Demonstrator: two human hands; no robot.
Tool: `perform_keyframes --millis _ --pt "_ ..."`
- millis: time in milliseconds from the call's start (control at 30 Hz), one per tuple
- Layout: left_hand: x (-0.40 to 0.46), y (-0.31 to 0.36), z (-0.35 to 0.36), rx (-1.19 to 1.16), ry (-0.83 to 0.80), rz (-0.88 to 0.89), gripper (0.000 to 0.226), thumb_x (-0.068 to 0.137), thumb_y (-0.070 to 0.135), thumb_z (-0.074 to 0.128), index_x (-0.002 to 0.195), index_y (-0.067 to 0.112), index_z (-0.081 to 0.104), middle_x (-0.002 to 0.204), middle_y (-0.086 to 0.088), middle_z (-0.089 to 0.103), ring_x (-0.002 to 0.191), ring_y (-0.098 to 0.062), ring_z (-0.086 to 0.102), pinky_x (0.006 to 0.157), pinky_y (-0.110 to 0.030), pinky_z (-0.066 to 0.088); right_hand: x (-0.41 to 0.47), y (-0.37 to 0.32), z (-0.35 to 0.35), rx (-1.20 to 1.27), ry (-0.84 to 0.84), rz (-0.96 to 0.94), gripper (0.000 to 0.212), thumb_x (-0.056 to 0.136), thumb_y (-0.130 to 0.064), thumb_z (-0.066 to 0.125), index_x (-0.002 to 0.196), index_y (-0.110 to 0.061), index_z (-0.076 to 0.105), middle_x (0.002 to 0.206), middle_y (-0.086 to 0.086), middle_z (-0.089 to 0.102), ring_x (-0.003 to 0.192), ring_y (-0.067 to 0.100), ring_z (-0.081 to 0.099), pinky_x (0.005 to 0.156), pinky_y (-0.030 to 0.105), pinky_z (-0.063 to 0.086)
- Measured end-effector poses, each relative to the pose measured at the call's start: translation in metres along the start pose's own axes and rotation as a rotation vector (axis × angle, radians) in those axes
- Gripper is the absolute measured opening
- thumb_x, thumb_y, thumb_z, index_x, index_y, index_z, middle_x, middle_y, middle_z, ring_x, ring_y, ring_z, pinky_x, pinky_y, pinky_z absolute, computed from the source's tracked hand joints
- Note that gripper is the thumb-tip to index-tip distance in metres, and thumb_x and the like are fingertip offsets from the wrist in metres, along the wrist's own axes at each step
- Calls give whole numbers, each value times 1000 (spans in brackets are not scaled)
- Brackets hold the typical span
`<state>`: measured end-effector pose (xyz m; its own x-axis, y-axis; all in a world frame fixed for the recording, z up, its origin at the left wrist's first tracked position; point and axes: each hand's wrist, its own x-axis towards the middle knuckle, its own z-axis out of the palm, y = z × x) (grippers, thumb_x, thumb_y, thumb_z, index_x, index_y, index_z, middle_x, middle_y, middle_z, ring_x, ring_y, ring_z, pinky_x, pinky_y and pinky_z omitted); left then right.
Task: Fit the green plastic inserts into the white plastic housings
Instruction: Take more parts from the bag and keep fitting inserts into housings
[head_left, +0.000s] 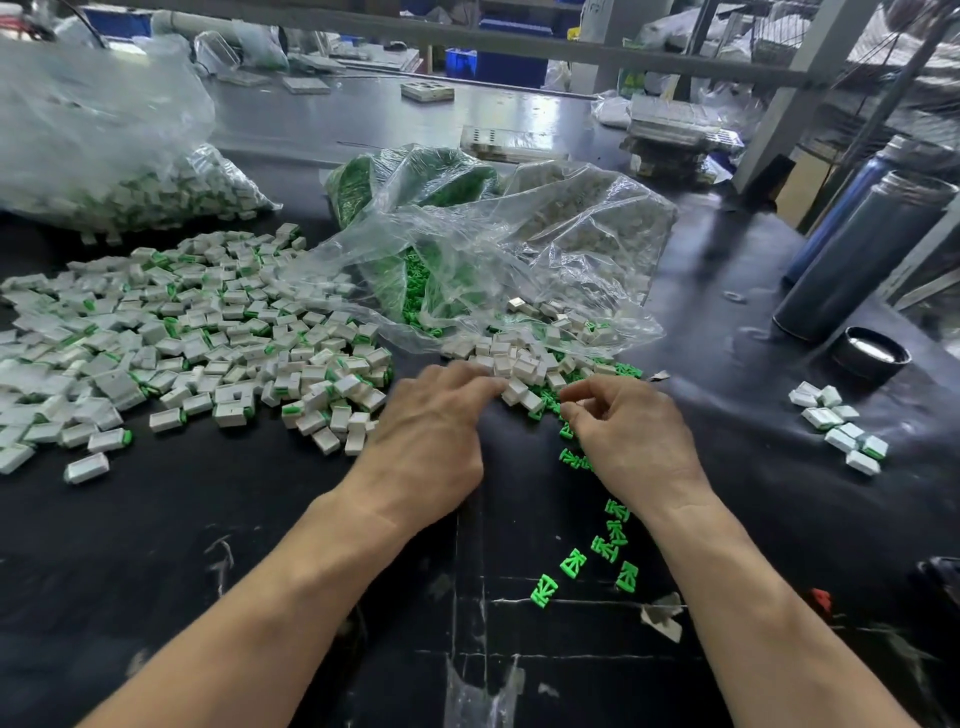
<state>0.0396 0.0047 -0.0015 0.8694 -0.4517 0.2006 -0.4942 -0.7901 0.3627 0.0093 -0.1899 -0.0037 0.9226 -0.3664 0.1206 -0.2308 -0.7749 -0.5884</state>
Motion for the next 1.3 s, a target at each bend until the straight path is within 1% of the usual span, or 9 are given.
perform_keyframes --millis 167,333,500,600,700,833,1033,1133,1300 --pt "5 4 17 -40 -120 87 77 91 2 46 160 30 27 170 9 16 154 -12 18 124 -26 10 0 -13 13 -154 -16 -110 34 94 -59 66 122 -40 71 118 -8 63 110 20 64 90 36 48" --pt "3 4 13 -100 -12 99 57 95 3 47 147 27 51 153 10 47 141 -10 39 116 -21 18 0 -19 18 -211 1 -138 28 95 -57 65 109 -35 73 114 -8 62 109 22 64 79 32 37" --pt "1 -1 8 -182 84 15 31 101 13 55 127 25 67 124 10 65 115 -13 57 105 -33 42 -7 -14 13 -171 -88 -192 28 88 -65 68 100 -41 75 94 -19 56 93 11 55 77 31 36" --pt "0 -4 7 -214 99 -23 30 100 16 57 126 29 67 114 15 65 106 -10 58 100 -26 43 -6 -9 6 -122 -56 -179 18 94 -54 66 101 -40 75 100 -17 64 98 12 59 83 33 42" --pt "0 -6 8 -223 71 -36 31 100 20 59 128 32 66 112 16 62 105 -12 58 102 -32 45 -4 -7 1 -118 -56 -149 9 96 -43 68 102 -41 75 103 -16 67 104 14 61 85 32 43" --pt "1 -4 9 -195 9 -38 33 101 27 60 133 31 63 118 12 60 111 -15 57 105 -37 43 -4 -7 2 -137 -80 -135 12 93 -47 72 104 -42 74 103 -17 64 104 13 60 86 33 44" --pt "0 -6 5 -128 -7 -91 32 97 39 65 129 35 64 117 13 57 113 -12 50 102 -29 33 -3 -11 6 -170 -105 -149 21 94 -48 71 114 -43 72 108 -15 62 106 15 60 87 33 41" --pt "1 -6 1 -84 -23 -142 31 92 47 70 121 35 67 109 12 56 111 -12 52 99 -29 36 -3 -13 9 -166 -96 -159 19 91 -50 73 108 -40 73 102 -16 59 99 12 56 82 30 35" --pt "1 -3 -1 -127 -41 -193 22 88 40 77 107 32 69 105 10 58 108 -14 56 101 -35 43 -3 -19 12 -161 -91 -183 15 89 -49 75 100 -39 74 95 -16 55 95 12 55 80 30 34"
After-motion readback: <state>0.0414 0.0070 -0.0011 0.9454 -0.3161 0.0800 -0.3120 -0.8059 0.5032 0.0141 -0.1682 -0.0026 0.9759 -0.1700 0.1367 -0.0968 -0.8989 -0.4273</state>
